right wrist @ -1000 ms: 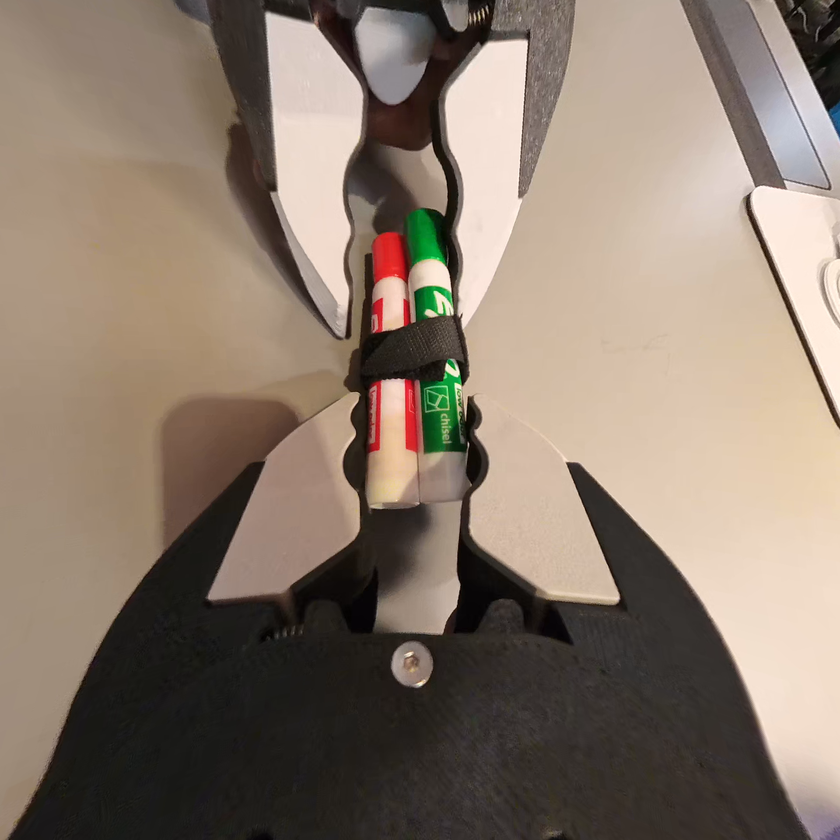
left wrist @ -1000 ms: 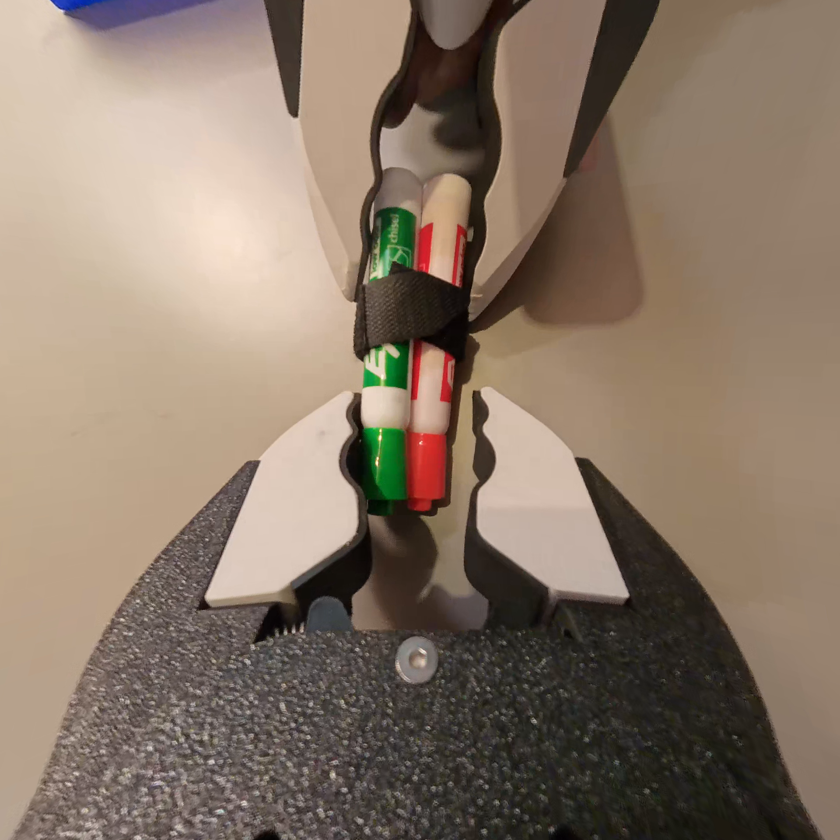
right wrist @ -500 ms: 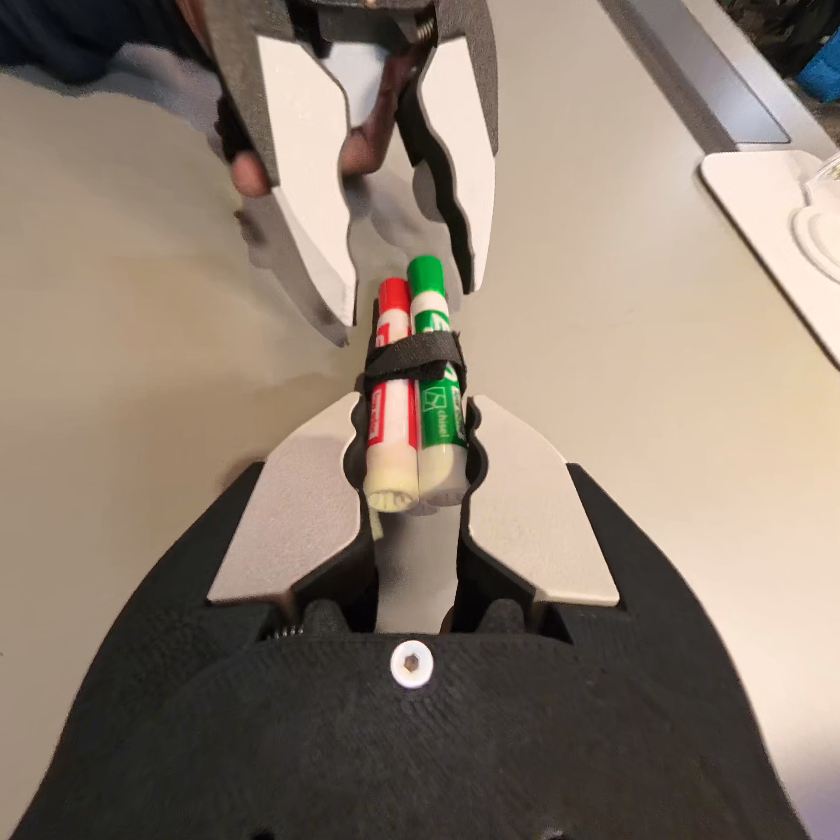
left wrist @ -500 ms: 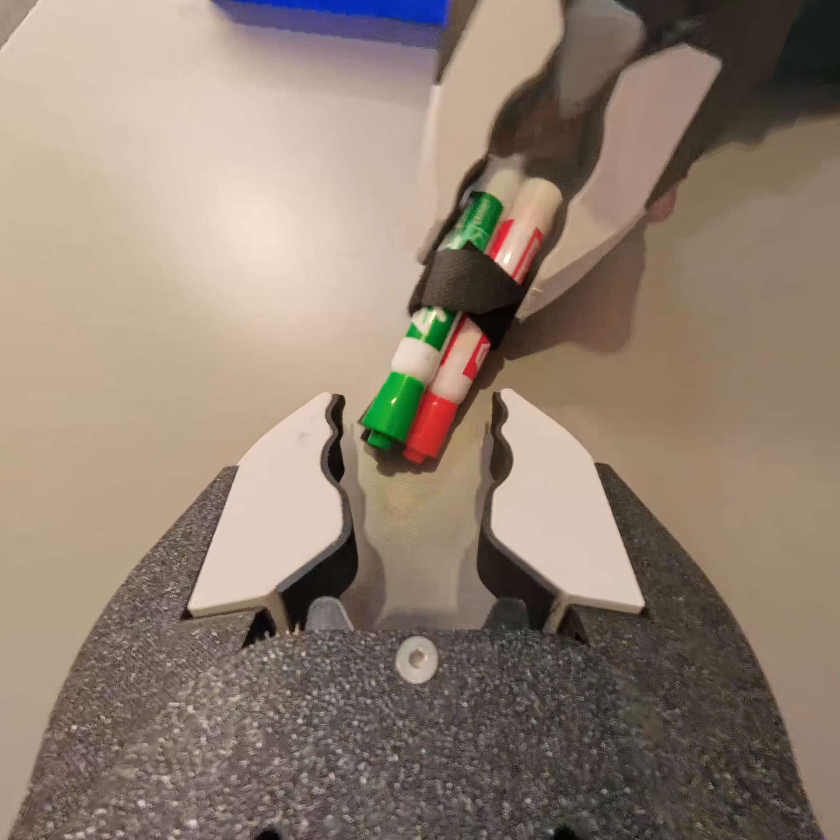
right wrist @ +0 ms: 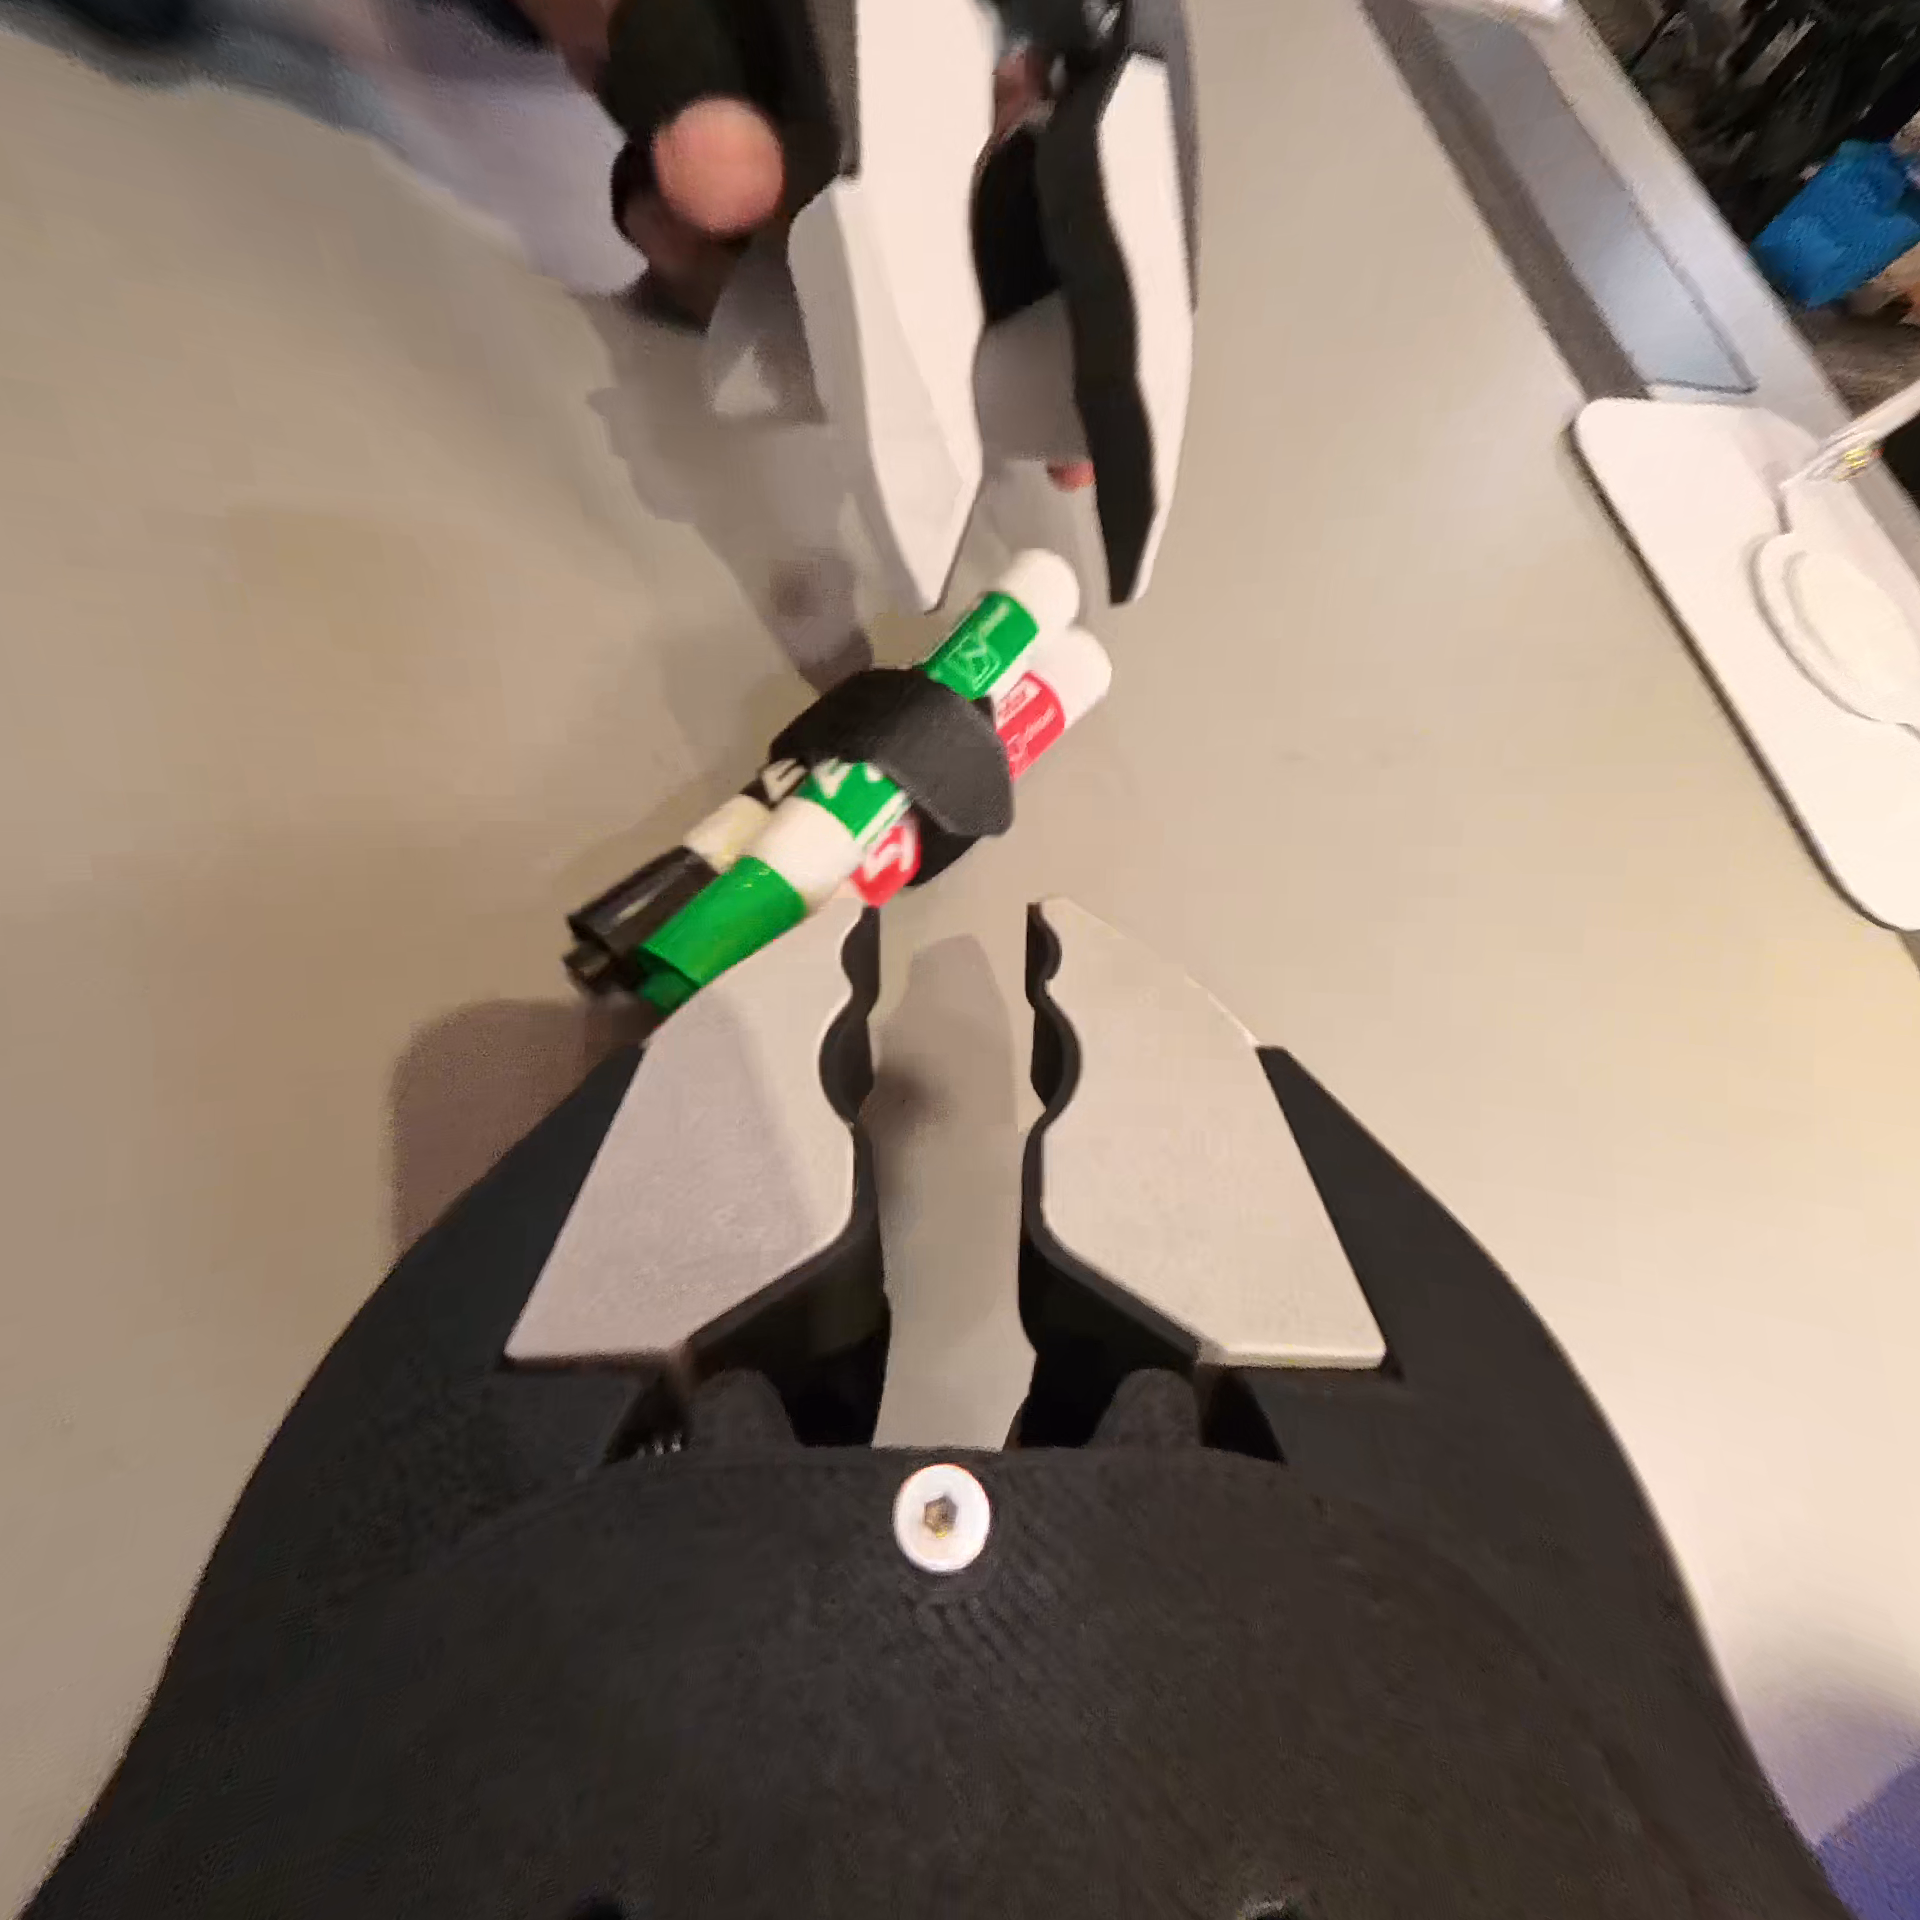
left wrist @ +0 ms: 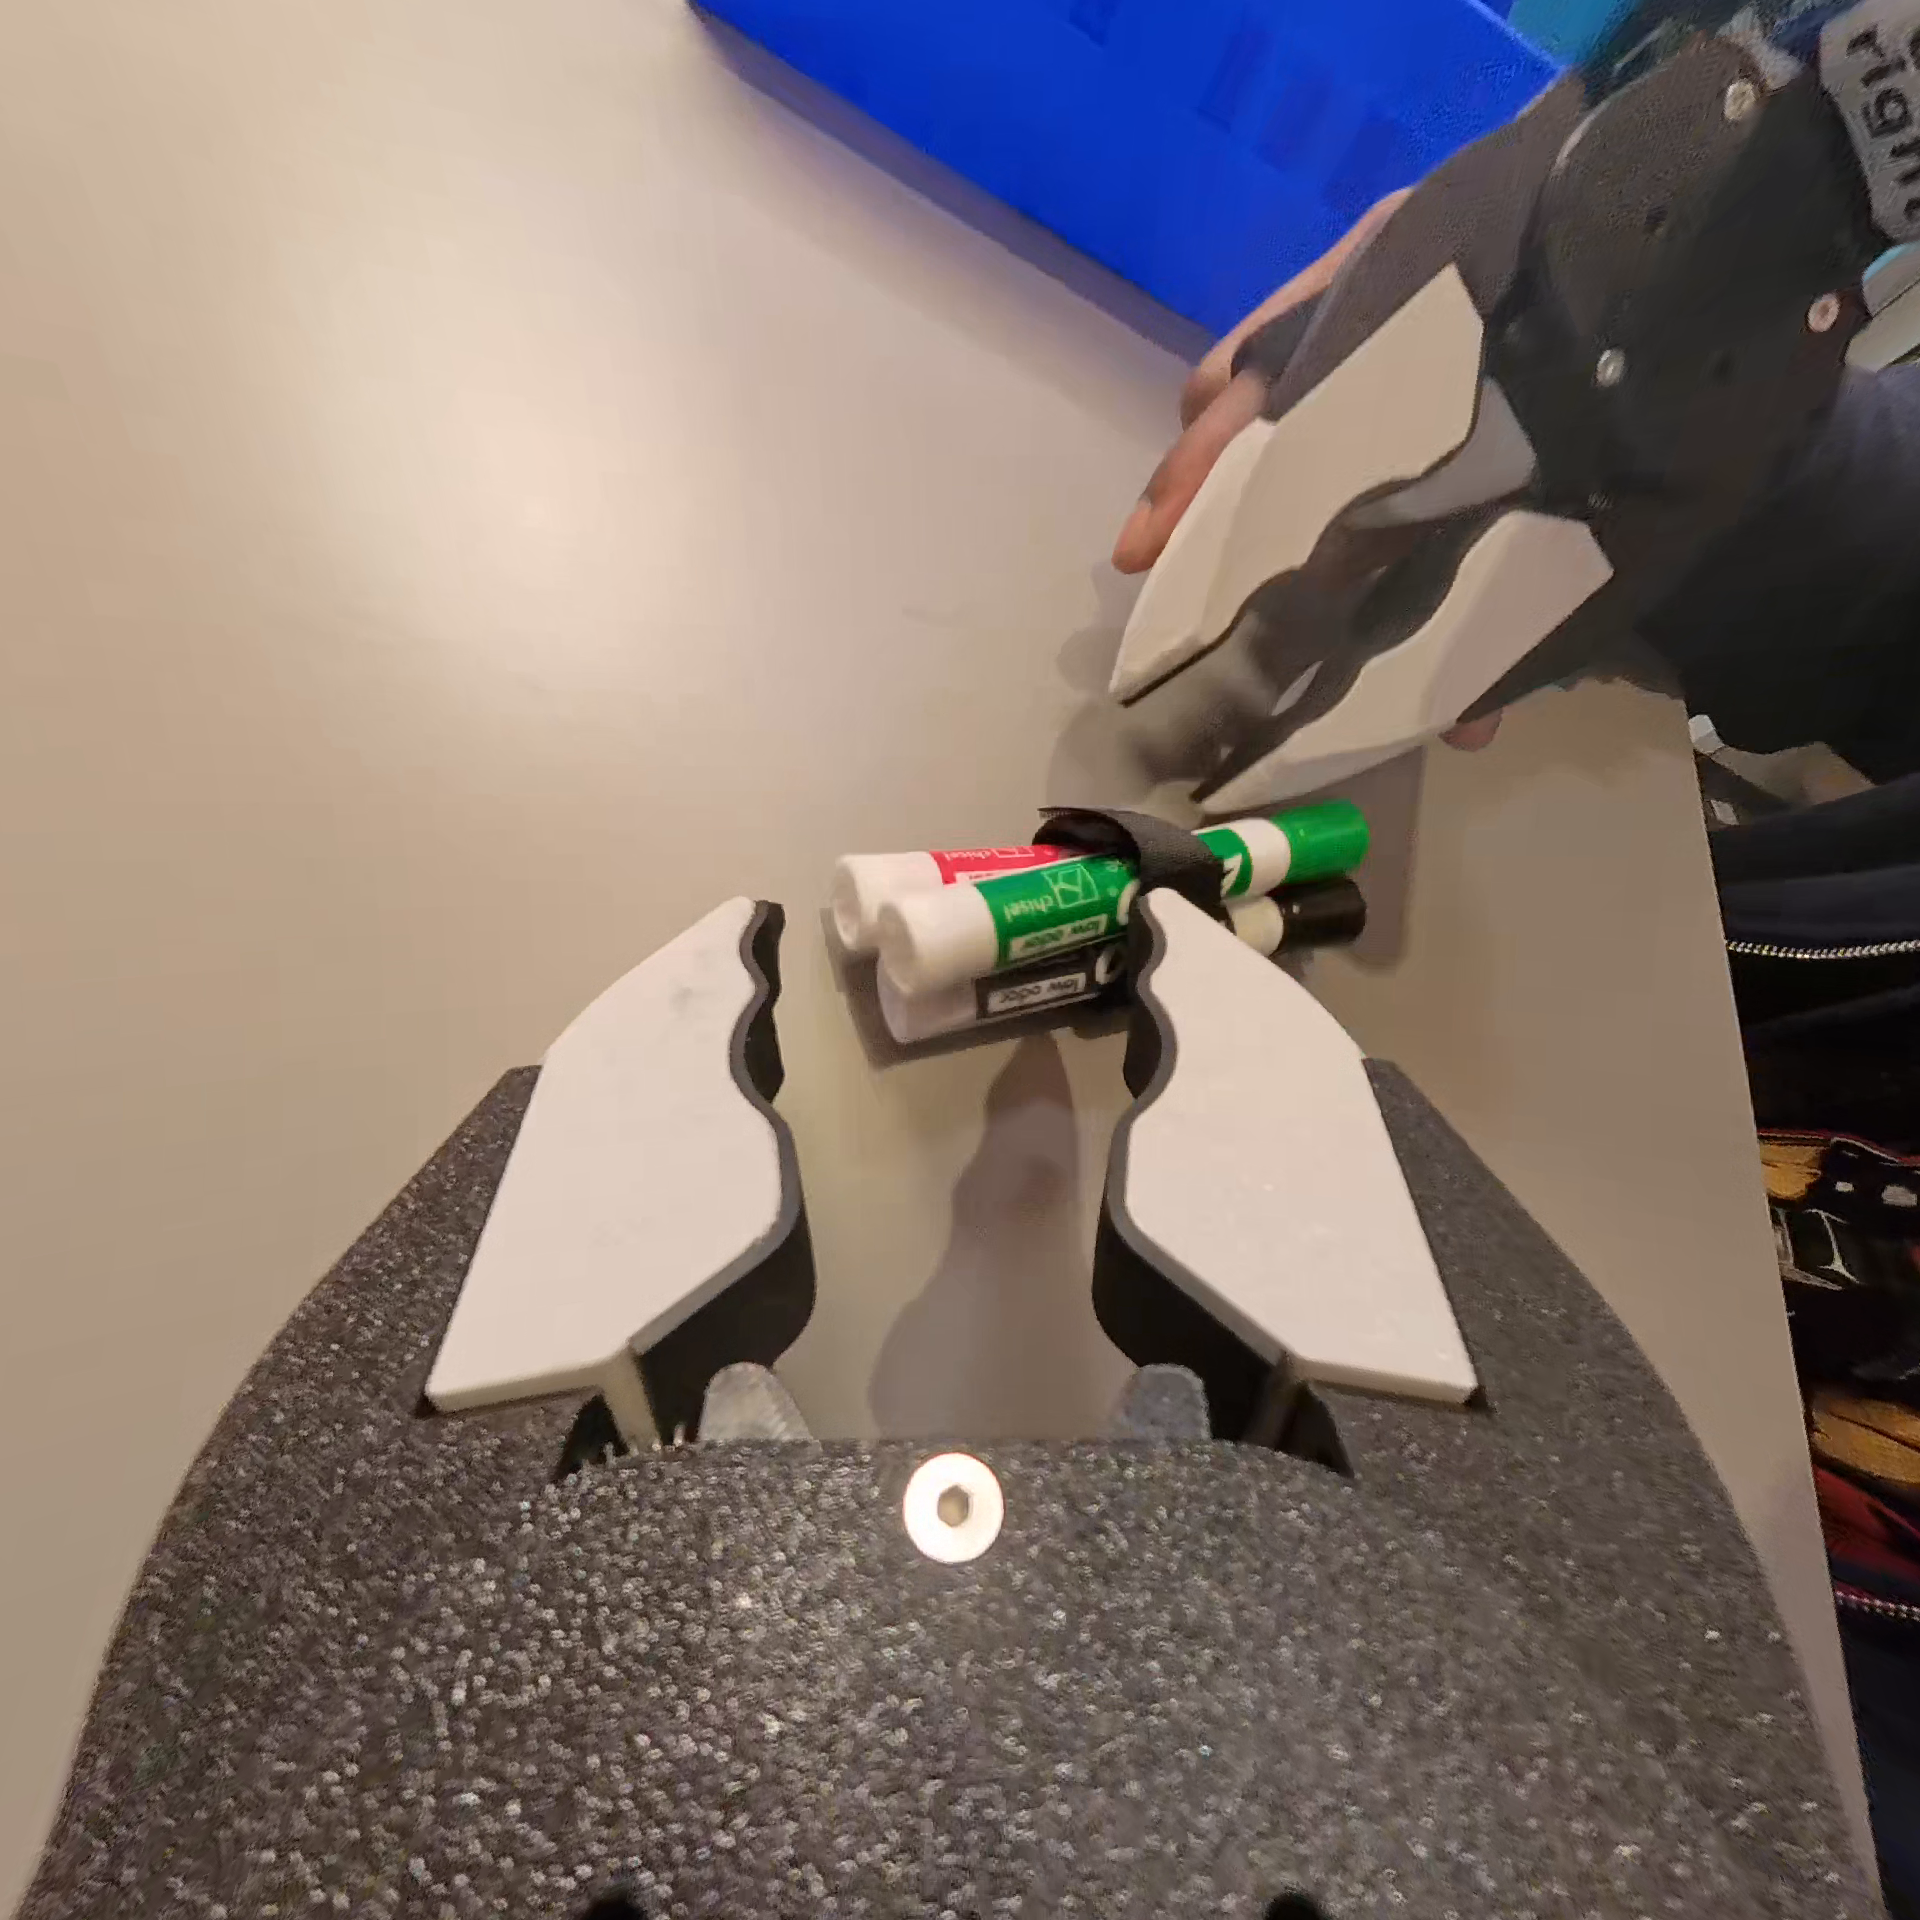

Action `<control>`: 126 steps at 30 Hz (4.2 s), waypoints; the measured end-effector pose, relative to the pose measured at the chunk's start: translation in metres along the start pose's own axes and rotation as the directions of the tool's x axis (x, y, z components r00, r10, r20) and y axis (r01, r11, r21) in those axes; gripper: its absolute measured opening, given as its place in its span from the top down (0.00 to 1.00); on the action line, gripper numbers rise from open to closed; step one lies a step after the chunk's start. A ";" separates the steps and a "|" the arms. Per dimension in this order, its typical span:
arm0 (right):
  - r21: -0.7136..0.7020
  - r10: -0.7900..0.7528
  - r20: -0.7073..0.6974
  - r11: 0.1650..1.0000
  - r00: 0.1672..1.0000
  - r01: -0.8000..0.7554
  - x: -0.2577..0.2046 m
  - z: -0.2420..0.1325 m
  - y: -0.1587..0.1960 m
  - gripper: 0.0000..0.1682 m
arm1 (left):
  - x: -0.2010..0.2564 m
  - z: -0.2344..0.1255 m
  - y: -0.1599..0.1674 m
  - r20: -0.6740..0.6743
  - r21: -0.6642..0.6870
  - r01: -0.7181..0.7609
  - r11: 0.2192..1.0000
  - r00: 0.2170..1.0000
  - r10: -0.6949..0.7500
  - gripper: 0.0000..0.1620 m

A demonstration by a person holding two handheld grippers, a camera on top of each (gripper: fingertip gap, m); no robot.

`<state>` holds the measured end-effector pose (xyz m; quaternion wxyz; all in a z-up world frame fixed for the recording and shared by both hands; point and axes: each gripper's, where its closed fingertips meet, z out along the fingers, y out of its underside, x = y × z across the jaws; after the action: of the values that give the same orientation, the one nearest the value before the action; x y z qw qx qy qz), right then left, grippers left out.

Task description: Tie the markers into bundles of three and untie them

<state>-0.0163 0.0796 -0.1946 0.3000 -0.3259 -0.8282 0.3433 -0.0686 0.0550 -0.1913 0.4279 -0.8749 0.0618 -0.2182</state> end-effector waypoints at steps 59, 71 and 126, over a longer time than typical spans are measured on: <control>0.142 0.298 0.088 0.941 0.950 -0.308 0.027 -0.005 -0.023 0.80 | 0.007 -0.012 -0.013 -0.105 0.164 0.241 0.957 0.969 -0.226 0.52; 0.356 0.630 0.027 0.719 0.776 -0.597 0.023 0.006 -0.064 0.79 | 0.030 -0.008 -0.061 -0.363 0.481 0.518 0.707 0.852 -0.377 0.62; 0.566 0.672 0.078 0.578 0.736 -0.587 0.097 -0.106 -0.081 0.90 | 0.055 0.030 0.012 -0.056 -0.045 0.066 0.997 0.996 -0.068 0.83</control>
<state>-0.0259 0.1466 -0.0439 0.2985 -0.5209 -0.4957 0.6275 -0.0051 0.0528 -0.1984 0.3996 -0.8789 0.0494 -0.2559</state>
